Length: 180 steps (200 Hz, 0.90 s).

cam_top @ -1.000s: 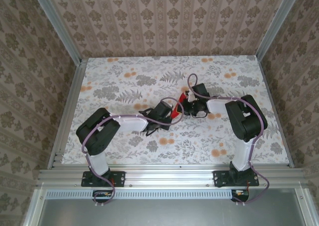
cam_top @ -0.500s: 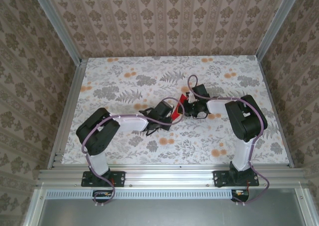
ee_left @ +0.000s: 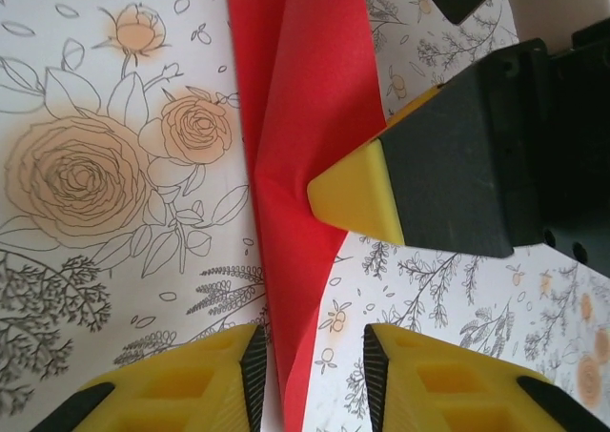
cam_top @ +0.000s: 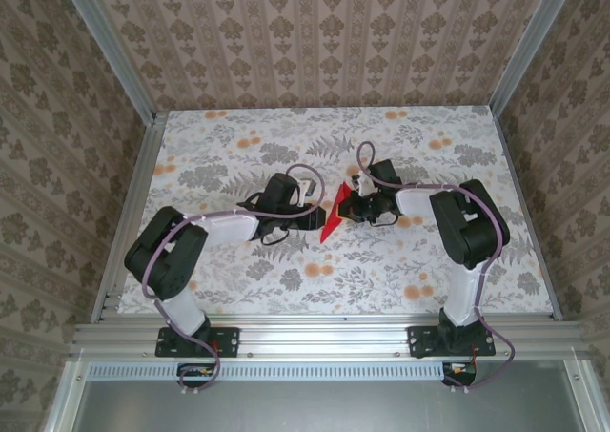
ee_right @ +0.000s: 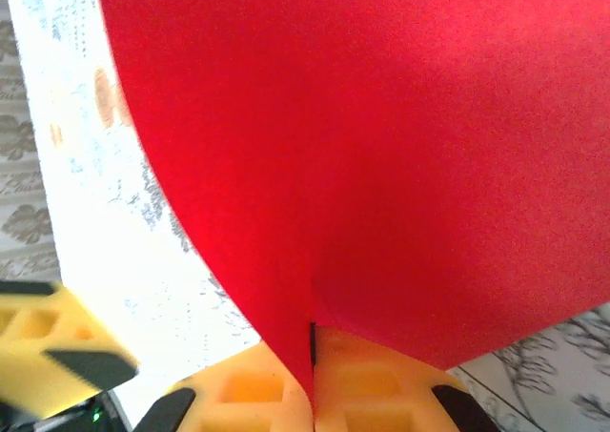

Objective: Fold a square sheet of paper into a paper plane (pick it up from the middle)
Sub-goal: Fold the wing for the fifth time at the center of the table.

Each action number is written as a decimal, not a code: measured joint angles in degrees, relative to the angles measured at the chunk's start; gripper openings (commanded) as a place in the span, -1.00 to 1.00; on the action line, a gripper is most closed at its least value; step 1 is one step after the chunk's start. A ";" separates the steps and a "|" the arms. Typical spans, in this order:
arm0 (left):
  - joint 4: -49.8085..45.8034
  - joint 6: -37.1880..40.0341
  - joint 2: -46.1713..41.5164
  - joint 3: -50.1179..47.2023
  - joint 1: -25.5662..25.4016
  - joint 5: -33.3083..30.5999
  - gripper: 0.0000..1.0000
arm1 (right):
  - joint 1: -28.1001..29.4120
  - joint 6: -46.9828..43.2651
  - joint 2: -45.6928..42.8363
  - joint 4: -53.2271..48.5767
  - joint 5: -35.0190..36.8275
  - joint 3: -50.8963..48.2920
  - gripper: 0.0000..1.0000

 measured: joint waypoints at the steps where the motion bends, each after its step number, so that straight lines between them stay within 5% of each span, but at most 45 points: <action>1: 0.09 -0.20 0.13 -0.02 0.04 0.17 -0.33 | 0.00 -0.02 0.04 0.00 -0.11 0.00 -0.87; 86: 3.04 -6.19 6.86 0.00 1.38 5.62 -0.59 | 0.00 -2.86 1.51 -0.35 -5.77 1.31 -0.83; 180: 2.93 -7.13 7.56 0.74 1.36 5.88 -0.60 | 0.00 -3.41 2.43 -2.82 -3.96 2.19 -0.50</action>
